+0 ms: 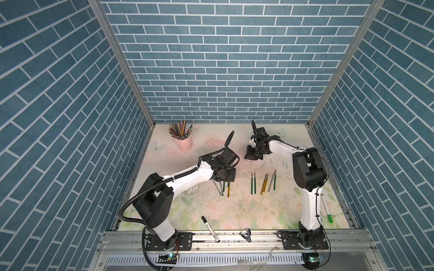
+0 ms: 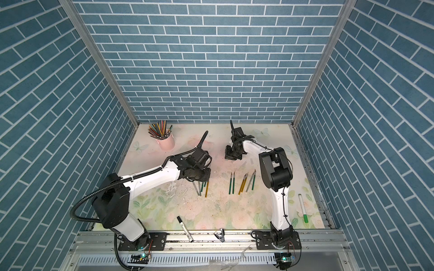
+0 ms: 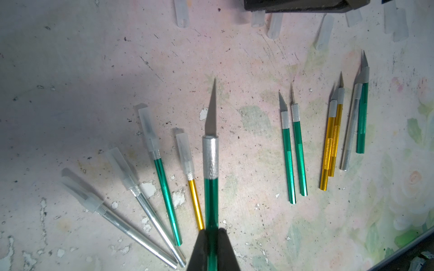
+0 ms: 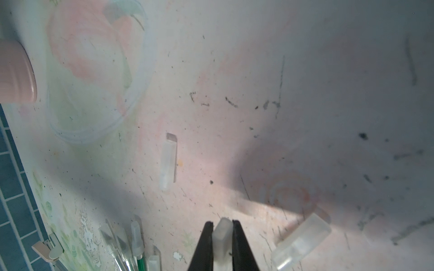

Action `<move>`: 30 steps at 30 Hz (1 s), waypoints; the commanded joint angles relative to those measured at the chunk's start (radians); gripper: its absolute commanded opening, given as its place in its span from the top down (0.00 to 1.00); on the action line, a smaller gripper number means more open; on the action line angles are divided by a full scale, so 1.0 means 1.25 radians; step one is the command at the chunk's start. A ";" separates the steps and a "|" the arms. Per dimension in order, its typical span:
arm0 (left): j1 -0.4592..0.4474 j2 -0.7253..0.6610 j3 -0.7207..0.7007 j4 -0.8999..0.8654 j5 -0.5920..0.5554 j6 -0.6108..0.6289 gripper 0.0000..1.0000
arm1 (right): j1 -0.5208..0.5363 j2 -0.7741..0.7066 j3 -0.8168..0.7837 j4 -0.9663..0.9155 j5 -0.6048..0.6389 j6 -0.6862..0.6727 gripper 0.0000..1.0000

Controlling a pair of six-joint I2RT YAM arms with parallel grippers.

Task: Remove protective caps from carving knives
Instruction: Place the protective sleeve at the center of the board.

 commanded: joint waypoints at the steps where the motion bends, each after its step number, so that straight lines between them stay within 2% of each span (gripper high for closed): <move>1: 0.005 0.000 -0.012 0.002 -0.010 -0.009 0.97 | 0.004 0.016 0.027 -0.027 0.017 -0.021 0.86; 18: 0.005 0.008 -0.008 0.004 -0.008 -0.013 0.97 | 0.007 0.017 0.029 -0.035 0.014 -0.024 0.70; 22: 0.005 0.008 -0.009 0.004 -0.008 -0.013 0.97 | 0.007 -0.004 0.029 -0.045 0.013 -0.028 0.63; 27: 0.005 0.013 -0.007 0.007 -0.010 -0.015 0.97 | 0.007 -0.047 0.029 -0.060 0.020 -0.033 0.44; 30: 0.005 0.018 -0.001 0.003 -0.014 -0.021 0.97 | 0.007 -0.076 0.022 -0.063 0.030 -0.034 0.38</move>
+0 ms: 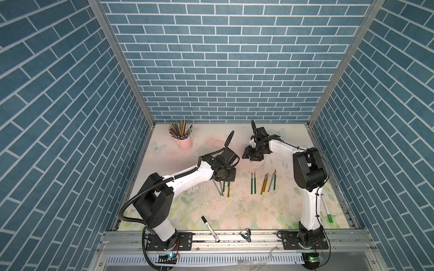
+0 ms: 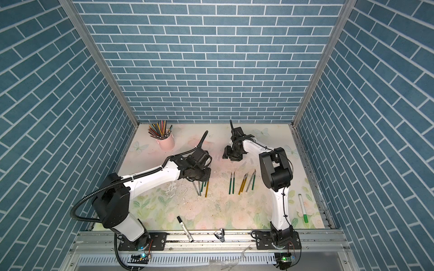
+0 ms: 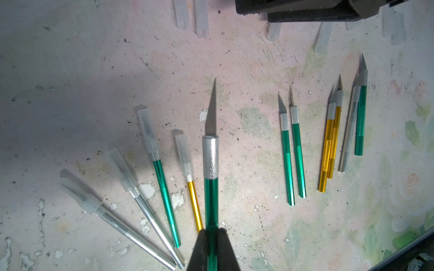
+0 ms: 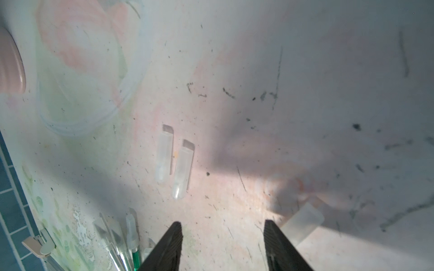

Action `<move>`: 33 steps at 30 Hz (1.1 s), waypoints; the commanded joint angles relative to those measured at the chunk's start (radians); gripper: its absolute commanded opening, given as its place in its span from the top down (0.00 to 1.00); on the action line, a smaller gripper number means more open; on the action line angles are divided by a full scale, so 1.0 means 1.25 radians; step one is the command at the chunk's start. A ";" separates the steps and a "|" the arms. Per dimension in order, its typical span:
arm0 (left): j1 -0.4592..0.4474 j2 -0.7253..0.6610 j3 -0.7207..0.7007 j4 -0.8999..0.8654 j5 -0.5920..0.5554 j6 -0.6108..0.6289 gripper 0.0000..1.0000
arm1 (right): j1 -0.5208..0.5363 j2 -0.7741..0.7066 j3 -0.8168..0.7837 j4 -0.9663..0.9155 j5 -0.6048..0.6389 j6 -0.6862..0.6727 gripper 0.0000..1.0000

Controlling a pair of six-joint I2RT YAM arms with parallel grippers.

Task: Remove protective caps from carving knives
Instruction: Place the protective sleeve at the center of the board, then place the carving knife at the center of the board.

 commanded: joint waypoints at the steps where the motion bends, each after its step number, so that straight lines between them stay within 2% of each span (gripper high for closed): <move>1: 0.004 0.017 0.000 -0.001 -0.014 -0.018 0.97 | 0.006 -0.071 0.011 -0.027 0.023 -0.013 0.36; 11: -0.026 0.058 0.033 0.003 -0.026 -0.041 0.96 | 0.005 -0.183 -0.042 -0.005 0.058 -0.002 0.33; 28: -0.092 0.179 0.106 -0.006 -0.066 -0.181 0.93 | -0.044 -0.367 -0.231 0.032 0.099 -0.016 0.32; 33: -0.103 0.211 0.130 -0.012 -0.066 -0.193 0.93 | -0.070 -0.385 -0.272 0.015 0.084 -0.017 0.14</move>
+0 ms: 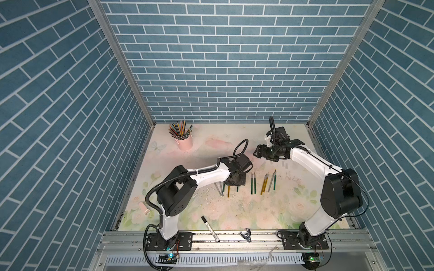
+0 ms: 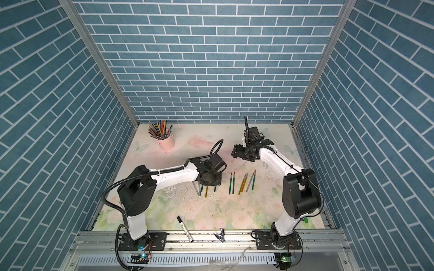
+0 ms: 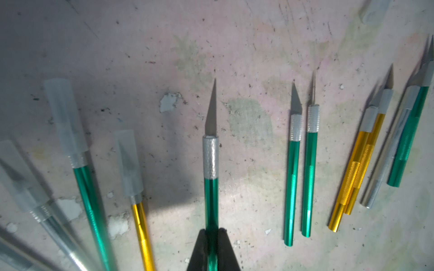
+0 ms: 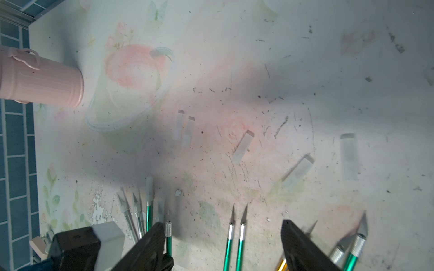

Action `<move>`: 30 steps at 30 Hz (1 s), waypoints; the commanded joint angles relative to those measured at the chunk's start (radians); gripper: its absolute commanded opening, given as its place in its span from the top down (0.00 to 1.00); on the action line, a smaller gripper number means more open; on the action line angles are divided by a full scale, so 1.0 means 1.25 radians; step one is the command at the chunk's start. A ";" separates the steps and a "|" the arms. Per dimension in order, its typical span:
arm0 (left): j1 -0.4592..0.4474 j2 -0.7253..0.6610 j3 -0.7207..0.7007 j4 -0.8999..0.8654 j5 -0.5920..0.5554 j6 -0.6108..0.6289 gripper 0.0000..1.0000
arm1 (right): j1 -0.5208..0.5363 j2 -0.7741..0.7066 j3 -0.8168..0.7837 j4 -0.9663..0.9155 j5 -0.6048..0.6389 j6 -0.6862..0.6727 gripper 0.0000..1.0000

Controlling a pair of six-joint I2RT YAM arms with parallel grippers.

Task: Remove protective caps from carving knives
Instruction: Place the carving knife at the center of the board.

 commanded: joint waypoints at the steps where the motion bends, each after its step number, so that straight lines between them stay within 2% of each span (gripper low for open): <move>1: -0.007 0.017 0.024 -0.019 -0.025 -0.029 0.93 | -0.015 -0.029 -0.025 -0.016 -0.001 -0.014 0.10; 3: -0.010 0.024 0.030 -0.021 -0.026 -0.033 0.93 | -0.024 -0.041 -0.041 -0.016 -0.004 -0.013 0.02; 26: -0.018 0.053 0.045 -0.031 -0.038 -0.049 0.76 | -0.067 -0.112 -0.126 0.002 -0.014 -0.007 0.02; 29: -0.017 0.036 0.053 -0.052 -0.058 -0.038 0.69 | -0.071 -0.118 -0.127 0.000 -0.011 -0.009 0.02; 30: -0.016 0.027 0.058 -0.063 -0.068 -0.031 0.61 | -0.073 -0.120 -0.125 -0.002 -0.009 -0.009 0.02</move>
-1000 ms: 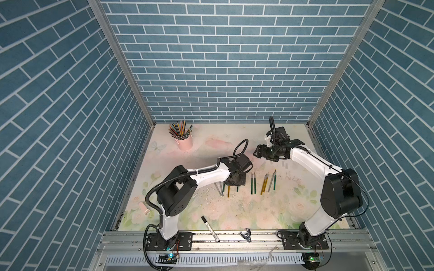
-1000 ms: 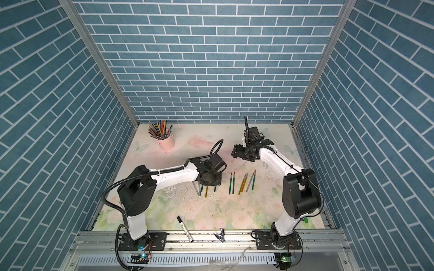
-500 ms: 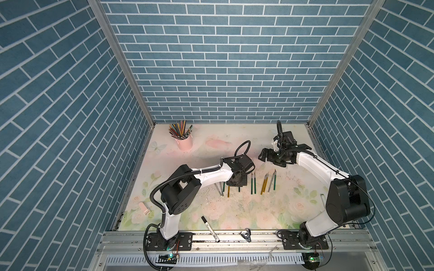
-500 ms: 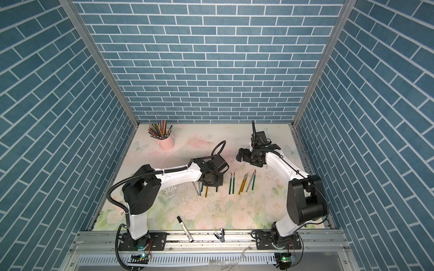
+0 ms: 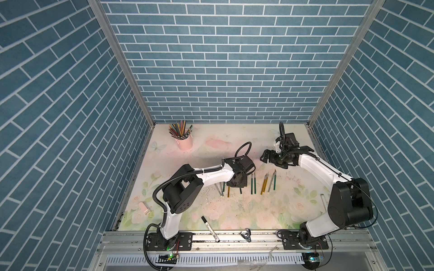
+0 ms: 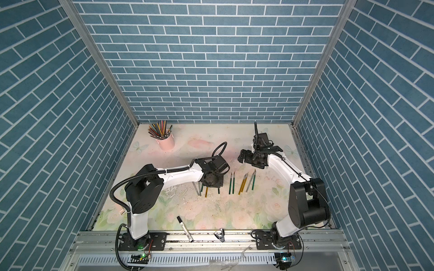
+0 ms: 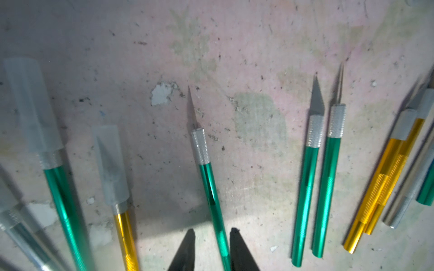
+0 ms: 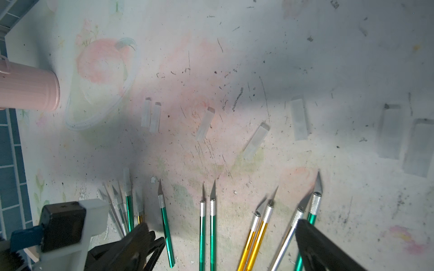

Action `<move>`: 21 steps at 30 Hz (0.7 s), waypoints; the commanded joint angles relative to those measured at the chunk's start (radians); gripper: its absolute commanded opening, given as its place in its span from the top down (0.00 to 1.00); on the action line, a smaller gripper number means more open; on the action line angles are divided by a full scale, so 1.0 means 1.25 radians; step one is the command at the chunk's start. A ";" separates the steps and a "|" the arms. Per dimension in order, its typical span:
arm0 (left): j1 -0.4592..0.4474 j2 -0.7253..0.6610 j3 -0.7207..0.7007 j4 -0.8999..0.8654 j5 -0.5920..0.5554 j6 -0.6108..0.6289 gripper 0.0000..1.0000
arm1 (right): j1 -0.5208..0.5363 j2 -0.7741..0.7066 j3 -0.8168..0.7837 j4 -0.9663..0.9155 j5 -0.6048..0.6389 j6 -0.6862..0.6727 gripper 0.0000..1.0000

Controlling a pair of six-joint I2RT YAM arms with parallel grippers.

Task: Remove protective caps from carving knives
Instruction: Place the carving knife at the center of the board.

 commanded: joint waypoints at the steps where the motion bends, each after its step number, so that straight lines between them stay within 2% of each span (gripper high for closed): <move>1: -0.003 -0.029 0.030 -0.052 -0.054 0.012 0.54 | -0.006 -0.025 -0.006 -0.005 -0.003 -0.007 0.02; 3: -0.001 -0.048 0.036 -0.078 -0.080 0.023 0.36 | -0.006 -0.029 -0.005 -0.005 -0.004 -0.007 0.02; 6: 0.007 -0.079 0.034 -0.110 -0.106 0.037 0.16 | -0.006 -0.023 0.006 -0.014 -0.011 -0.009 0.02; 8: 0.011 -0.095 0.025 -0.130 -0.125 0.039 0.09 | -0.006 -0.016 0.010 -0.016 -0.016 -0.006 0.02; 10: 0.016 -0.107 0.013 -0.143 -0.137 0.038 0.05 | -0.006 -0.010 0.012 -0.012 -0.022 -0.005 0.02; 14: 0.017 -0.115 -0.012 -0.158 -0.136 0.032 0.07 | -0.005 -0.005 0.010 0.007 -0.034 0.000 0.02; 21: 0.015 -0.059 -0.022 -0.163 -0.096 0.014 0.34 | -0.009 0.012 0.013 0.021 -0.062 0.000 0.02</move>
